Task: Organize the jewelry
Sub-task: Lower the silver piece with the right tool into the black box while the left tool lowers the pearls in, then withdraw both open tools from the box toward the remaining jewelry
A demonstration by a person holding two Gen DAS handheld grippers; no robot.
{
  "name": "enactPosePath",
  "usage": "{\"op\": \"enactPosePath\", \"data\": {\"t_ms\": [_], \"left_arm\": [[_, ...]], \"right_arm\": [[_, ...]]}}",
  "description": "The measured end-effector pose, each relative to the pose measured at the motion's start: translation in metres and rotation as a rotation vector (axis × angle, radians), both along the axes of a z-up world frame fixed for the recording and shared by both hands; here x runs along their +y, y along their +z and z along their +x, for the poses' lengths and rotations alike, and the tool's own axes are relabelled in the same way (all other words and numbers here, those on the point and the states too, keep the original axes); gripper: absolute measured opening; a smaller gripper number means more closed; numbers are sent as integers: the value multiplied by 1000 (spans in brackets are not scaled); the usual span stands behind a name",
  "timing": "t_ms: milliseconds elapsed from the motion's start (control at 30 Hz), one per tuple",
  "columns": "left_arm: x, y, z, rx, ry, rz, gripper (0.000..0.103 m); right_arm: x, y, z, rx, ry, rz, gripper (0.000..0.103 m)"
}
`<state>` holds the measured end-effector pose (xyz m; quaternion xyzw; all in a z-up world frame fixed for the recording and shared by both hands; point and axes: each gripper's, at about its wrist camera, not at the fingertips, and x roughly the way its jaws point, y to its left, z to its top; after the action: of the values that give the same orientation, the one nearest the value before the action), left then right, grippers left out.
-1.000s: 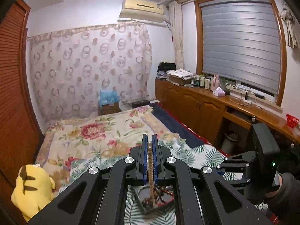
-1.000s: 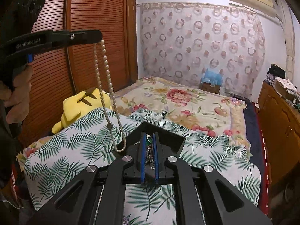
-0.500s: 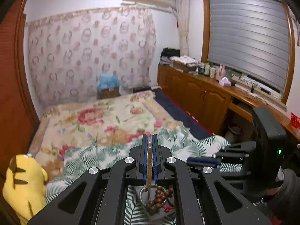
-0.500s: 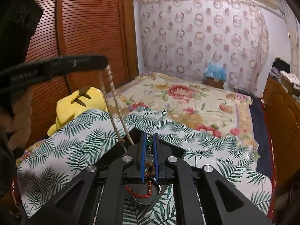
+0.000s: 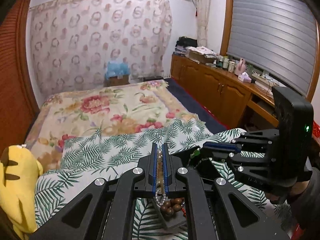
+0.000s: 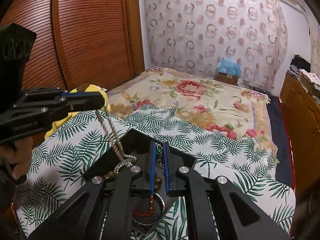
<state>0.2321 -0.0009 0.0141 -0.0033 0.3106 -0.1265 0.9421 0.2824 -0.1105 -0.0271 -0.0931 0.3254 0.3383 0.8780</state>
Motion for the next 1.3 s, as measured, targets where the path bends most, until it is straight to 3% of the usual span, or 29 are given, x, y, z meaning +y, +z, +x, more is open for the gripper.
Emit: {"op": "enactPosePath", "data": {"t_ms": [333, 400, 733, 1300], "left_arm": [[-2, -15, 3, 35, 4, 11, 4], [-2, -19, 5, 46, 6, 15, 4], [-8, -26, 9, 64, -1, 27, 4], [-19, -35, -70, 35, -16, 23, 4]], "right_arm": [[-2, 13, 3, -16, -10, 1, 11], [-4, 13, 4, -16, -13, 3, 15], [-22, 5, -10, 0, -35, 10, 15], [-48, -5, -93, 3, -55, 1, 15]]}}
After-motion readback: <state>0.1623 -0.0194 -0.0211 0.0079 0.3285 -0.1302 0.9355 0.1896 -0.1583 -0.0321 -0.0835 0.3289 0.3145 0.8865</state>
